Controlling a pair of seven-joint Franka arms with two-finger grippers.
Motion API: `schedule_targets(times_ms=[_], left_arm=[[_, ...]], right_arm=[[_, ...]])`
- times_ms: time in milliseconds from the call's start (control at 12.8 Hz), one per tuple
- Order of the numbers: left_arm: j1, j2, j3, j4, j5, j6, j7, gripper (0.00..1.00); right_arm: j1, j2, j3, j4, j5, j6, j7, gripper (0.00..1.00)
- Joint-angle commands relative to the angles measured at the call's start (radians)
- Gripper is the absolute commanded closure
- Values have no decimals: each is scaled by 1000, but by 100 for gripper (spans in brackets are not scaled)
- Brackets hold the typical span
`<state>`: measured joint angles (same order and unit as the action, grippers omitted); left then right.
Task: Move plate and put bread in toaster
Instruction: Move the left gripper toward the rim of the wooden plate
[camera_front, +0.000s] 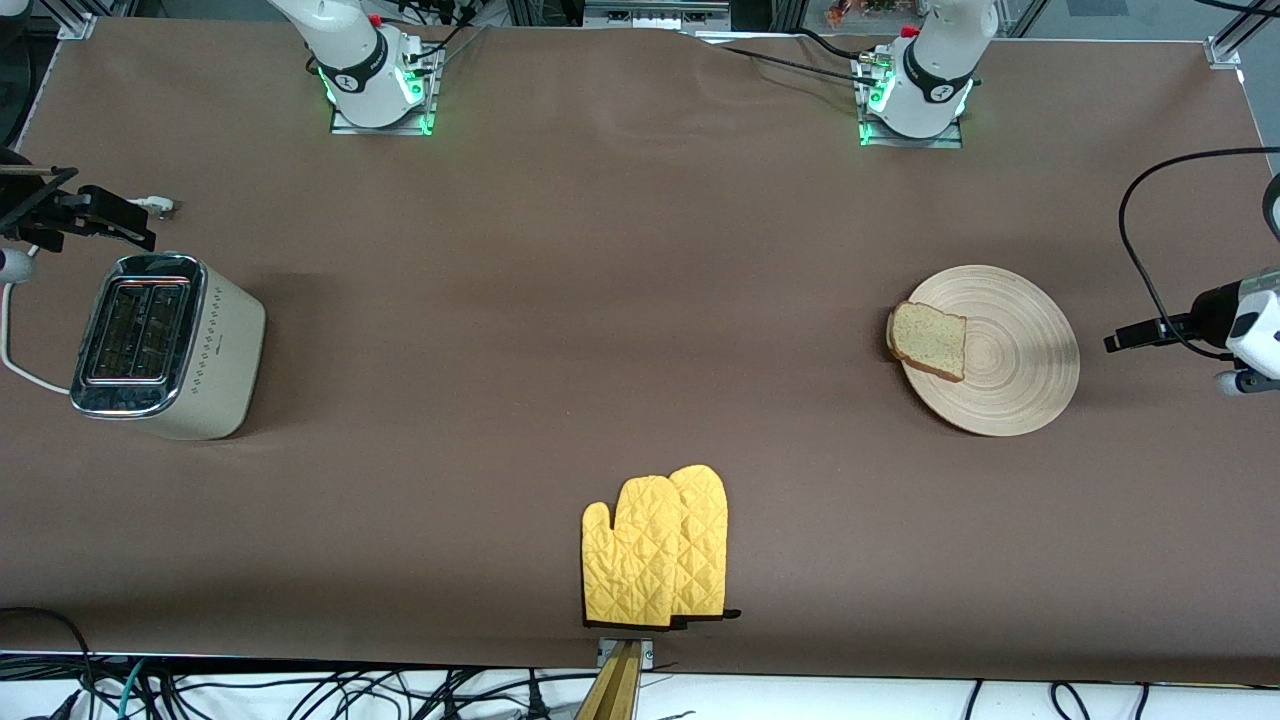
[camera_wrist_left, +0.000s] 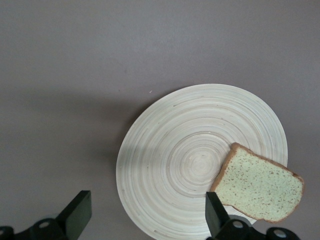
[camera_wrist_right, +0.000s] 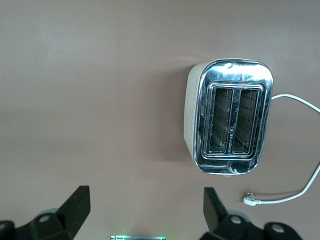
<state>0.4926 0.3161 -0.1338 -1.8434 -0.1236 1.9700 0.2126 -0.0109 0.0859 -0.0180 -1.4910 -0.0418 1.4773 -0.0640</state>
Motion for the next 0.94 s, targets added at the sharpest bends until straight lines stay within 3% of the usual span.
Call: schedule_targets(times_ms=[0, 156, 468, 859], left_arm=[[111, 128, -18, 68, -150, -2, 289, 0], [176, 236, -21, 143, -200, -17, 462, 0], [245, 359, -55, 232, -206, -102, 615, 0], [270, 403, -56, 239, -290, -267, 680, 0]], right_arm=[[-5, -3, 1, 3, 13, 0, -2, 0], [-4, -2, 1, 3, 13, 0, -2, 0], [-6, -2, 1, 3, 13, 0, -7, 0], [-6, -2, 0, 3, 13, 0, -14, 0]])
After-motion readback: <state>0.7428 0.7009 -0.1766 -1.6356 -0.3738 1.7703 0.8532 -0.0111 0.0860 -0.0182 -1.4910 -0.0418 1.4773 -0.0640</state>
